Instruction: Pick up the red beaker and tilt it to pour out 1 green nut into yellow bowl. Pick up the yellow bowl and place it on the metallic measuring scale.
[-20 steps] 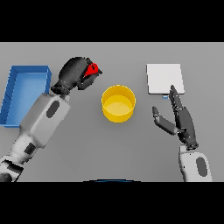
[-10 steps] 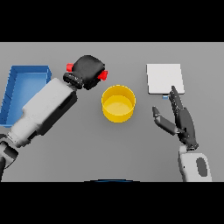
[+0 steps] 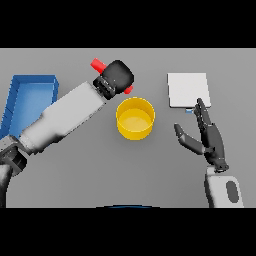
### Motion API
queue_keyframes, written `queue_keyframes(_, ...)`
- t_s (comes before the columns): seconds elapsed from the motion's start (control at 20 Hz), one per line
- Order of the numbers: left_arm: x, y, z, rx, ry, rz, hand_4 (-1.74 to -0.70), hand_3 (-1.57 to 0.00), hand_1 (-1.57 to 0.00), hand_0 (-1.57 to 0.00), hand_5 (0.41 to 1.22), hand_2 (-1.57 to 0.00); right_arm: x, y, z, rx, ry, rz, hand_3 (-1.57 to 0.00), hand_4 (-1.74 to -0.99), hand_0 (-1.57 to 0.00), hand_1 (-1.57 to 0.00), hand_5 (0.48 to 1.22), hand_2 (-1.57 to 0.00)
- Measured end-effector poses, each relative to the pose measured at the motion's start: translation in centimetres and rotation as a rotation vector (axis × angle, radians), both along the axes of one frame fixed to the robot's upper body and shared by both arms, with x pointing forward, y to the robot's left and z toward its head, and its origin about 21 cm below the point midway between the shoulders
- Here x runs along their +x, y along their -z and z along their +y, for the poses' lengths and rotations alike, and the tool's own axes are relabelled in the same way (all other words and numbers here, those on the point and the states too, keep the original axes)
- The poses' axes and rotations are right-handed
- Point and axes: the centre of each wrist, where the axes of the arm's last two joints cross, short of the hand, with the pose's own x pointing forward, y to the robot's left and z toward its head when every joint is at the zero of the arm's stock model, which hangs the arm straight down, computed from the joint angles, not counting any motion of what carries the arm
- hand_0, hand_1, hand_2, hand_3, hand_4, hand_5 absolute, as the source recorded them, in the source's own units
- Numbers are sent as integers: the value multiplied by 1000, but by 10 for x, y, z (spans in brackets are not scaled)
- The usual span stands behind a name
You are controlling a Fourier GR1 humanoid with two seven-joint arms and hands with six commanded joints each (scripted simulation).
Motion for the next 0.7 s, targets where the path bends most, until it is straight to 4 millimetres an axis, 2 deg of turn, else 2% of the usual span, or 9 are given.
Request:
queue_keyframes(0.05, 1, 1, 2, 39, 16, -19, -1729, -1450, -1571, -1571, 1220, -1571, 0, 1, 1, -6, -1, 10, 1, -1297, 1, 1, 600, 1)
queue_keyframes(0.15, -3, 1, -12, 102, 48, -53, -1733, -1494, -1571, -1571, 1221, -1571, -2, 4, 2, -18, 6, 25, 1, -1299, 1, 1, 601, 1)
queue_keyframes(0.25, -4, 3, -17, 152, 84, -77, -1736, -1522, -1571, -1571, 1221, -1571, -1, 3, 1, -29, 9, 26, 1, -1291, 1, 1, 603, 1)
queue_keyframes(0.45, -6, 6, -25, 292, 128, -129, -1739, -1551, -1571, -1571, 1221, -1571, -1, 2, -1, -25, 17, 16, 1, -1285, 1, 1, 605, 1)
queue_keyframes(0.55, -10, 7, -36, 362, 171, -132, -1740, -1558, -1571, -1571, 1221, -1571, 0, 4, -1, -26, 16, 19, 1, -1290, 1, 1, 607, 1)
queue_keyframes(0.7, -12, 8, -42, 411, 182, -143, -1740, -1564, -1571, -1571, 1221, -1571, 1, 2, 3, -35, 21, 13, 1, -1283, 1, 1, 601, 1)
